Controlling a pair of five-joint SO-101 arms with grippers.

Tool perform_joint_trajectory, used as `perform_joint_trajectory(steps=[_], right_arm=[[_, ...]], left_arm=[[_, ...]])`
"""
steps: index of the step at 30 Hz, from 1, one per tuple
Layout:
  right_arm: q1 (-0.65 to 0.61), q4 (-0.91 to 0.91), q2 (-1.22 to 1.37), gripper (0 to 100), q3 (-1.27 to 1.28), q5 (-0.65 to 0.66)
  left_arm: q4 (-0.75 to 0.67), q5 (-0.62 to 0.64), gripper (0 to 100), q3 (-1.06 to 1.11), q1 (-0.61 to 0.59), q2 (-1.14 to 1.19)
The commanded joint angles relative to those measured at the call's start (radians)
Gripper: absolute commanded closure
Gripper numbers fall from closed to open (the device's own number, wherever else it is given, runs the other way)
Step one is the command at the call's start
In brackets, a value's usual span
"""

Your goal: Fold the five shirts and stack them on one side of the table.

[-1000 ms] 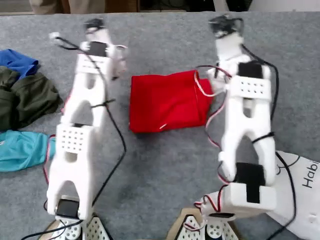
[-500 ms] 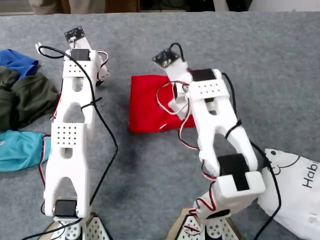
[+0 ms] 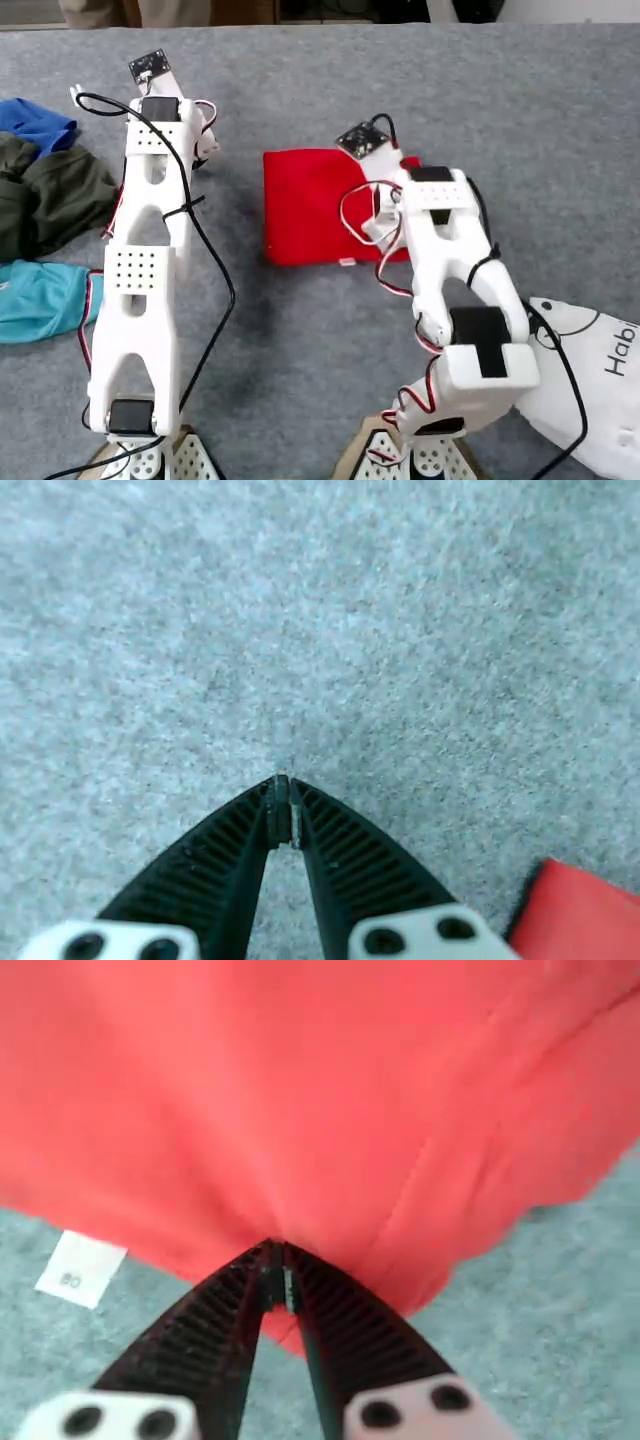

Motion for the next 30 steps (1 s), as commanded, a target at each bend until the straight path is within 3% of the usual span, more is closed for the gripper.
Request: perform_joint_trajectory(steps=[1,6,10,18,30], right_arm=[[0.002,0.066,-0.087,99.0,-0.145,0.006],[-0.004,0.181,-0.14,99.0,-0.395,0.038],[-0.004,0.16,-0.05,98.8,-0.57,0.041],[-0.007,0.158,0.498,98.7,-1.033,0.02],[0.105,0.448,1.204,98.7,-1.974,-0.035]], left_arm=[[0.009,-0.006,98,-0.052,0.014,-0.019],[0.034,-0.048,98,-0.052,0.057,-0.019],[0.034,-0.054,98,-0.048,0.086,-0.019],[0.029,-0.054,98,-0.044,0.087,-0.018],[0.031,-0.055,98,-0.043,0.092,-0.018]])
